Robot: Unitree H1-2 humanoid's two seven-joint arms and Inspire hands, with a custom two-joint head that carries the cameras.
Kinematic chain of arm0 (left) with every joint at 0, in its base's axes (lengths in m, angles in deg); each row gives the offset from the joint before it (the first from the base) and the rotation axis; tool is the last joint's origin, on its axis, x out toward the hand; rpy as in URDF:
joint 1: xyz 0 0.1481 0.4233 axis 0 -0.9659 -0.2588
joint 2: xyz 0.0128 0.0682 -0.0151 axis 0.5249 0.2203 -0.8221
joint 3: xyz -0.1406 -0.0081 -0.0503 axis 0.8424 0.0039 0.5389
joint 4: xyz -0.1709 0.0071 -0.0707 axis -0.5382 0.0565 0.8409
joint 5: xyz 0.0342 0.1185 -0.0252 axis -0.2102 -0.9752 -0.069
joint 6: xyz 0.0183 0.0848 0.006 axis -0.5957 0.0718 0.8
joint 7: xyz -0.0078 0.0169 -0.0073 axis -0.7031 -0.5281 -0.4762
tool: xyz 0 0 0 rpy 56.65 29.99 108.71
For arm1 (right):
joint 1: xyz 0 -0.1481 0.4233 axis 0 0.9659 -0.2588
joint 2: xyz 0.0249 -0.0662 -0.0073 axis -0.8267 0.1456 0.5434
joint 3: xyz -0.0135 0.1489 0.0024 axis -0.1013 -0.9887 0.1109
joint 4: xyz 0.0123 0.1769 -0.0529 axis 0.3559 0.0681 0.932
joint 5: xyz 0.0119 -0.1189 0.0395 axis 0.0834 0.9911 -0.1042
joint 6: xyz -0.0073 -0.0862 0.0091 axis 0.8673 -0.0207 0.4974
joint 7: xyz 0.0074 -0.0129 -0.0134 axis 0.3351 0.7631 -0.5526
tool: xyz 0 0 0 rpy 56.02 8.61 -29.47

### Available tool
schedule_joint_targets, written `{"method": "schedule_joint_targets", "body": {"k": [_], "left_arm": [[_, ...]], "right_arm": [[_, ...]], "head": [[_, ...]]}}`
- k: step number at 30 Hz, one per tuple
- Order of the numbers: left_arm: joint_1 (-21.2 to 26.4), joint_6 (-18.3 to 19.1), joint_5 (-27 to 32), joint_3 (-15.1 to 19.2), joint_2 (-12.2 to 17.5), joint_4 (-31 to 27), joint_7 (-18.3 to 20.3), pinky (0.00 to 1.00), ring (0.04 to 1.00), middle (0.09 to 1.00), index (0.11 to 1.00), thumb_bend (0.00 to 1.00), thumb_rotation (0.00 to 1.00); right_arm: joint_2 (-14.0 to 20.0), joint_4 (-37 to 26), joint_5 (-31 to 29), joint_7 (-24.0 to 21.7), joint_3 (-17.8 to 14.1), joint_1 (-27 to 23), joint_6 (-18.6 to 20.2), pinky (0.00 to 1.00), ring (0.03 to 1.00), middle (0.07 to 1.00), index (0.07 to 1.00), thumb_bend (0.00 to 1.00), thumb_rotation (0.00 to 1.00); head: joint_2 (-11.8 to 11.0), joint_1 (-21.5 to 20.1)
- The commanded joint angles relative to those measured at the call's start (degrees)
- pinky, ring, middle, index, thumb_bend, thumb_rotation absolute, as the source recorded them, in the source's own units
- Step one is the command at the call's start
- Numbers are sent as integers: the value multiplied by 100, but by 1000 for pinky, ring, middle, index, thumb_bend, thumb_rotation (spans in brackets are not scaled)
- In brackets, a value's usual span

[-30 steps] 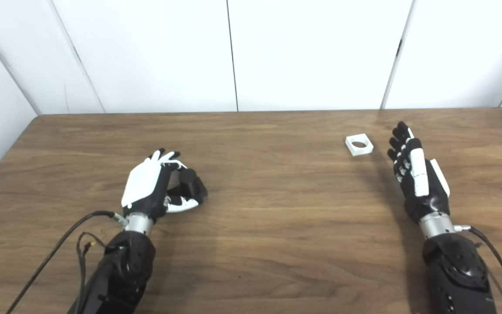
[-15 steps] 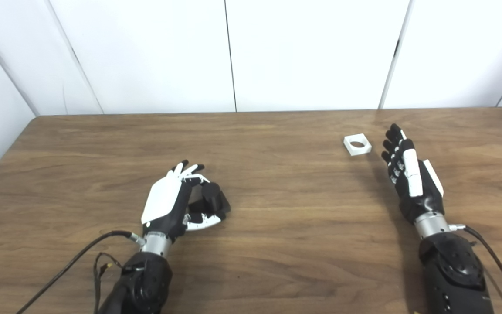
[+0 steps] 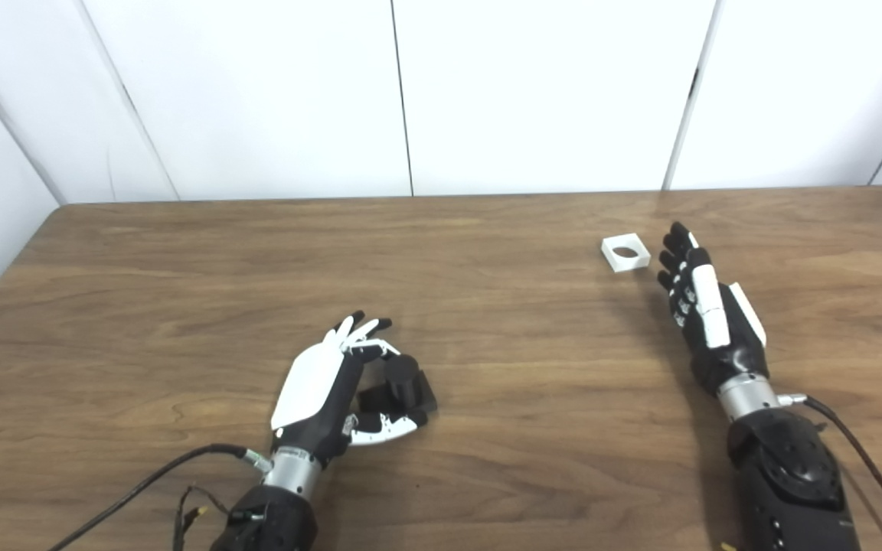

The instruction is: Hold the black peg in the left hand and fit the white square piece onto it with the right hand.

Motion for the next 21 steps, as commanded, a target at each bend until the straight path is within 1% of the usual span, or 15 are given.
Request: {"method": "schedule_joint_targets", "body": {"k": [1,8,16,18,21], "left_arm": [[-163,71,-76,-122,-15,-78,290,1000,1000,910,492,523,70],[-305,27,-106,-169,-39,-158,343,1000,1000,911,492,523,71],[-314,-28,-101,-175,-21,-144,348,1000,1000,911,492,523,71],[-312,-54,-93,-161,-9,-142,340,1000,1000,910,492,524,70],[-315,-51,-89,-132,0,-150,358,1000,1000,911,492,523,69]], "right_arm": [[-249,152,-23,34,94,340,6,1000,1000,1000,1000,550,969],[-265,85,15,74,96,362,81,1000,1000,1000,1000,563,965],[-285,6,93,126,84,355,138,1000,1000,1000,1000,565,947],[-272,-56,162,170,99,352,195,1000,1000,1000,1000,617,929],[-266,-163,254,225,128,345,228,1000,1000,1000,1000,642,918]], "head": [[27,-15],[57,-30],[91,-43],[95,-50],[89,-52]]}}
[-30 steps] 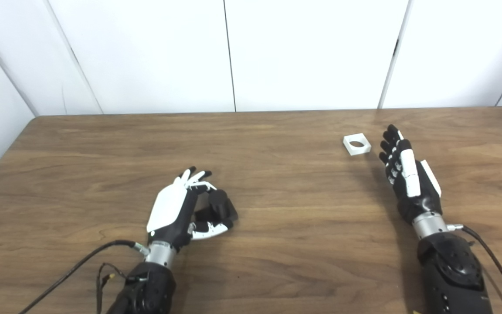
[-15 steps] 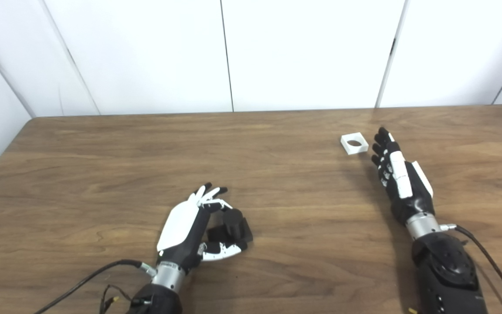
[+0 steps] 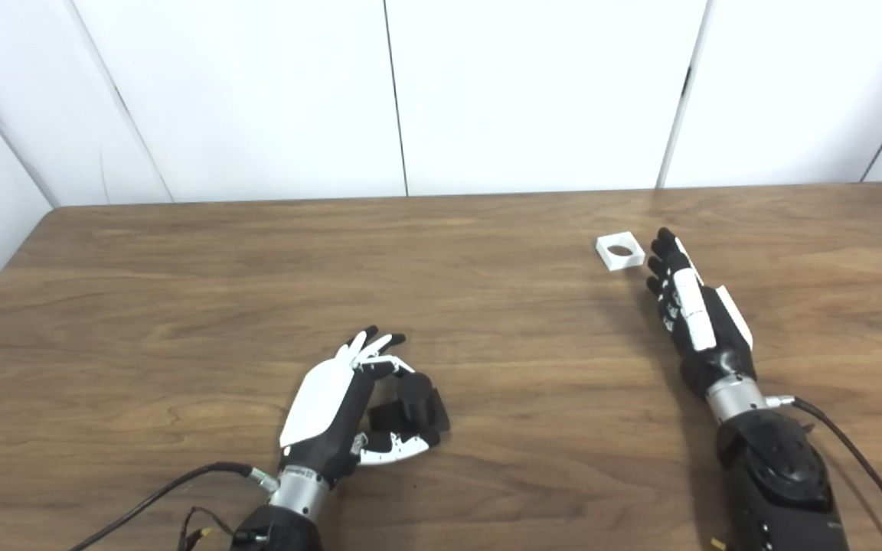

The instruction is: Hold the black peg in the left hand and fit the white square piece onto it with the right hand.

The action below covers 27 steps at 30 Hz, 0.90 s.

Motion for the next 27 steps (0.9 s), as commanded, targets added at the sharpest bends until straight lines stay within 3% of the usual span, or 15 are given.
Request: {"method": "schedule_joint_targets", "body": {"k": [1,14,20,27], "left_arm": [[-107,62,-82,-20,87,29,230,1000,1000,911,492,523,69],[-115,73,-100,19,47,57,250,1000,1000,912,492,523,70],[-82,-25,-62,37,50,166,210,1000,1000,912,492,523,71],[-5,-29,-94,82,56,241,226,1000,1000,911,492,523,69]], "right_arm": [[-167,27,26,46,96,251,-23,1000,1000,1000,1000,638,919],[-80,-614,91,240,109,-57,462,1000,1000,1000,1000,648,920],[124,-601,257,255,150,-323,530,1000,1000,1000,1000,671,940],[276,-445,372,226,172,-644,573,1000,1000,1000,1000,651,867]], "head": [[7,-7],[21,-34],[-20,-44],[-62,-62]]}}
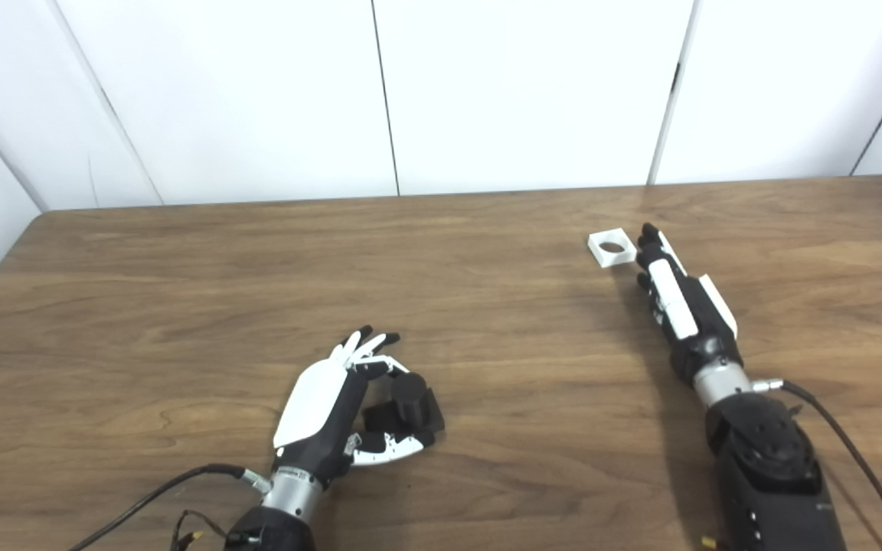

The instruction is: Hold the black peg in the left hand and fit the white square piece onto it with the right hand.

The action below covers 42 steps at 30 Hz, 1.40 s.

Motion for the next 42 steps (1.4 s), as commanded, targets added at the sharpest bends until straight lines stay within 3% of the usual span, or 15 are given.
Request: {"method": "schedule_joint_targets", "body": {"k": [1,6,13,15,21,29,42], "left_arm": [[-6,71,-99,-8,59,222,161,1000,1000,910,492,523,69],[-2,53,-81,0,34,262,138,1000,1000,910,492,523,69],[5,76,-106,10,29,260,154,1000,1000,912,492,523,69],[3,54,-98,16,35,266,142,1000,1000,912,492,523,69],[1,11,-102,18,47,295,118,1000,1000,912,492,523,69],[-15,-23,-84,45,34,321,105,1000,1000,913,492,523,69],[31,-103,-88,88,-1,472,40,1000,1000,914,492,524,67]], "right_arm": [[109,-74,-59,-58,-17,-390,-53,1000,1000,1000,1000,644,853],[187,261,-101,-111,-44,-700,-3,1000,1000,1000,1000,653,803],[439,708,497,8,199,-1035,-157,1000,1000,1000,1000,587,770],[504,853,605,9,257,-1136,-188,1000,1000,1000,1000,586,722],[797,1066,1363,132,644,-1330,-173,995,989,993,991,615,723],[965,1263,1735,135,772,-1531,-128,944,964,970,961,644,612],[1014,1117,1838,49,787,-1678,-188,962,985,988,977,638,649]], "head": [[8,1],[-11,-19],[-44,-65],[-53,-69],[-87,-86],[-99,-111],[-174,-154]]}}
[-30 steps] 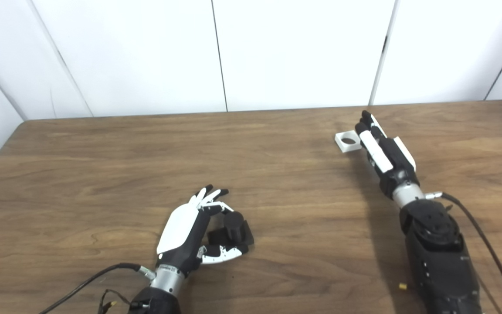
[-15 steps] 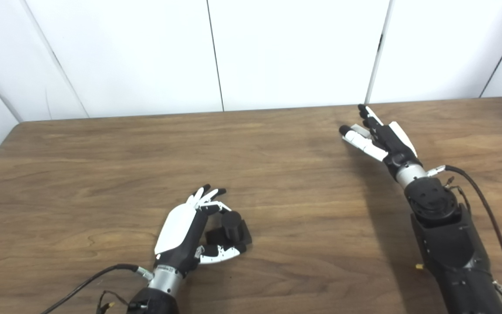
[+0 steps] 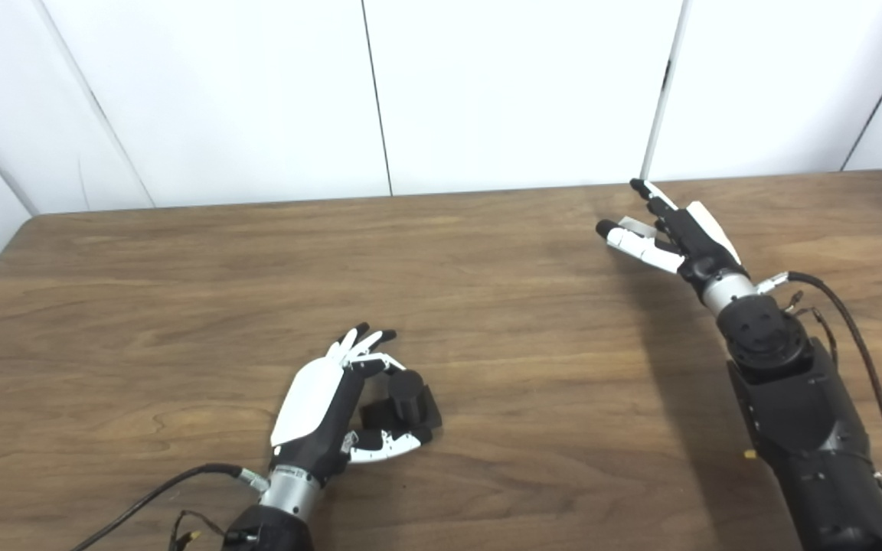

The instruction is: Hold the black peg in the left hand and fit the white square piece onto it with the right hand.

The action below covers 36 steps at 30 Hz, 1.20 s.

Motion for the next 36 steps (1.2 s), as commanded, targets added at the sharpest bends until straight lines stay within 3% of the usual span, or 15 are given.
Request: {"method": "schedule_joint_targets", "body": {"k": [1,19,31,35,36], "left_arm": [[-31,102,-92,10,57,290,97,1000,1000,914,492,524,67],[89,-64,-92,43,-83,740,-188,1000,1000,911,491,524,67],[107,-80,-83,24,-127,868,-329,1000,1000,911,491,524,68],[88,-88,-58,41,-135,866,-351,1000,1000,911,491,524,68],[82,-86,-54,42,-134,859,-346,1000,1000,912,491,524,68]], "right_arm": [[126,-246,25,14,0,-363,-183,948,978,985,980,641,659],[335,-916,123,-304,30,-432,69,958,984,997,1000,606,602],[517,-669,299,-382,135,-801,104,920,981,1000,1000,600,625],[696,-392,812,-337,467,-1015,-15,886,963,990,997,616,591],[758,-291,970,-322,584,-1075,-77,941,985,991,980,638,543]], "head": [[2,-5],[-124,-58],[-177,-55],[-186,-53],[-188,-55]]}}
